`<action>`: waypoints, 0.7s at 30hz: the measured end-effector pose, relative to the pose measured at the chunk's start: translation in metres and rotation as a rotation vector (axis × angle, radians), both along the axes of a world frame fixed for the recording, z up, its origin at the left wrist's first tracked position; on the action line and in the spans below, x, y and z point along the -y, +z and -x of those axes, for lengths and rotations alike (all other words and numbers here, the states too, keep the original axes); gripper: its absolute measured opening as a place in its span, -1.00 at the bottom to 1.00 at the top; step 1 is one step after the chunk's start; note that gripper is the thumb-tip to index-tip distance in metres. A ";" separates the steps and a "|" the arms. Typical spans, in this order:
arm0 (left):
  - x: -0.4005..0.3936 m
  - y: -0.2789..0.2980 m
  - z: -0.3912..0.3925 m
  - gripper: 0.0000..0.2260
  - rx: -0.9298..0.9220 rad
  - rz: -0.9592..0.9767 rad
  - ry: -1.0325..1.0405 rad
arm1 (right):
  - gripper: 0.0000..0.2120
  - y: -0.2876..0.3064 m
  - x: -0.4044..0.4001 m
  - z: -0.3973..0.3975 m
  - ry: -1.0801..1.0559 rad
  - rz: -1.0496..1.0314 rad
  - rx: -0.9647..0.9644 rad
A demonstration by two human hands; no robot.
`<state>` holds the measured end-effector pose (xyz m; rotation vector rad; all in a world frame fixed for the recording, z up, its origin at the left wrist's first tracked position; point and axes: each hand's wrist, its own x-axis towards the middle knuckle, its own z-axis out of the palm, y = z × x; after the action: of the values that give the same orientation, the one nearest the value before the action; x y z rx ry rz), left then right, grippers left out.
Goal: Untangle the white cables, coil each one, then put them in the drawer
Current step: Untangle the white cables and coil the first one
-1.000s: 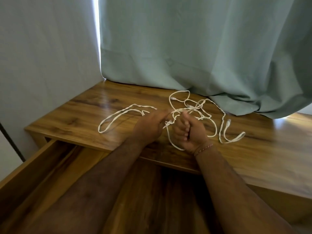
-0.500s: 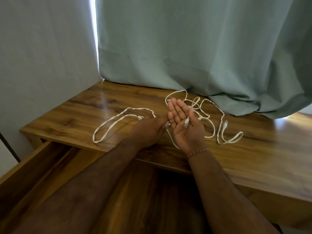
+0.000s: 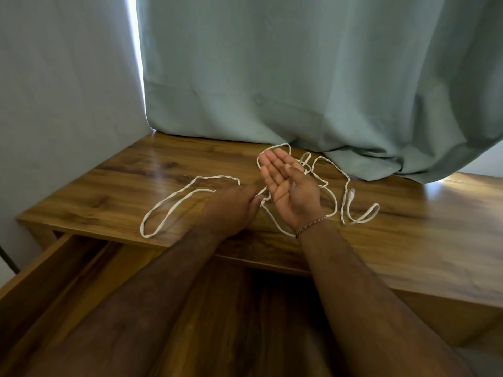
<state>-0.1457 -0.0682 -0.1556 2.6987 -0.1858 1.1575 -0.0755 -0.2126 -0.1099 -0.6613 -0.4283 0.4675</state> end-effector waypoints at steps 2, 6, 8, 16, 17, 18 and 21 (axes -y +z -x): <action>-0.002 0.001 -0.002 -0.78 0.022 -0.041 0.027 | -0.64 -0.004 -0.004 -0.005 -0.116 0.029 0.044; -0.004 0.001 -0.006 -0.73 -0.046 -0.066 0.008 | -0.70 -0.015 -0.001 -0.011 -0.605 0.532 0.413; -0.002 0.000 -0.007 -0.78 -0.043 -0.053 -0.078 | -0.67 -0.027 0.005 -0.010 -0.886 0.885 0.720; -0.003 0.005 0.000 -0.72 0.128 0.044 -0.010 | -0.60 -0.035 0.002 0.007 -1.049 1.230 1.418; -0.005 0.006 0.001 -0.71 0.141 0.045 0.034 | -0.55 -0.037 0.004 0.008 -1.084 1.257 1.429; -0.006 0.006 0.002 -0.68 0.151 0.044 0.074 | -0.50 -0.040 0.009 0.006 -1.128 1.266 1.426; -0.009 0.008 0.004 -0.58 0.181 0.063 0.113 | -0.40 -0.040 0.017 0.008 -1.147 1.169 1.360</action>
<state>-0.1500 -0.0592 -0.1471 2.5781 -0.0219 1.4159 -0.0832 -0.2294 -0.1502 -2.1774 -0.9222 -1.0553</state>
